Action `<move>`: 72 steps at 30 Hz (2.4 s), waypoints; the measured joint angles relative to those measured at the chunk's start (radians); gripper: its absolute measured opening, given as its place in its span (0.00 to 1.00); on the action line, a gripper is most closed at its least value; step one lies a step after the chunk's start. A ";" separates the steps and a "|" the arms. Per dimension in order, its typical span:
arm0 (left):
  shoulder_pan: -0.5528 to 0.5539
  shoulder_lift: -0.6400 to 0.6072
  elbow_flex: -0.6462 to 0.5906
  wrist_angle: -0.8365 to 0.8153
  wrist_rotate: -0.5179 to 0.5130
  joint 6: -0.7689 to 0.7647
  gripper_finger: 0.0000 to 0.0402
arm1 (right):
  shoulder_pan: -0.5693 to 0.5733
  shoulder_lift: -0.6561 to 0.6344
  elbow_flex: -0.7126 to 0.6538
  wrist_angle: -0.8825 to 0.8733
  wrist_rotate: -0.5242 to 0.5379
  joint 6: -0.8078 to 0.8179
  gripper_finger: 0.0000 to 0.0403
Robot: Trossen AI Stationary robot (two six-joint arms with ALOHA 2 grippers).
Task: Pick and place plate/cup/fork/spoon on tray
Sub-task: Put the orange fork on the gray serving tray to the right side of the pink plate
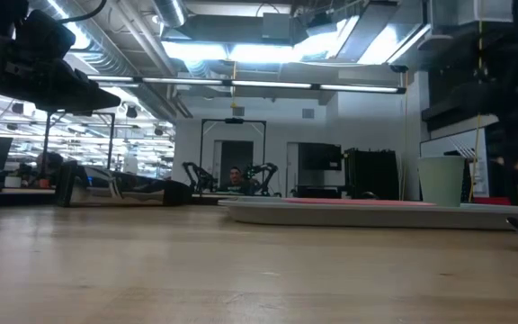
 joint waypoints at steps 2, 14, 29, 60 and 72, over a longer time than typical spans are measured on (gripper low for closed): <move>0.000 0.000 0.000 0.000 0.000 0.000 0.00 | -0.031 -0.009 -0.004 0.043 -0.022 -0.055 0.12; 0.000 0.000 0.000 0.001 0.000 0.000 0.00 | -0.291 -0.015 0.030 0.052 -0.128 -0.280 0.12; 0.000 0.000 0.000 0.001 0.000 0.000 0.00 | -0.577 0.055 0.030 0.179 -0.252 -0.556 0.12; 0.000 0.000 0.000 0.001 0.000 0.000 0.00 | -0.685 0.247 0.029 0.297 -0.244 -0.692 0.17; 0.000 0.000 0.000 0.001 0.000 0.000 0.00 | -0.685 0.247 0.029 0.296 -0.243 -0.688 0.18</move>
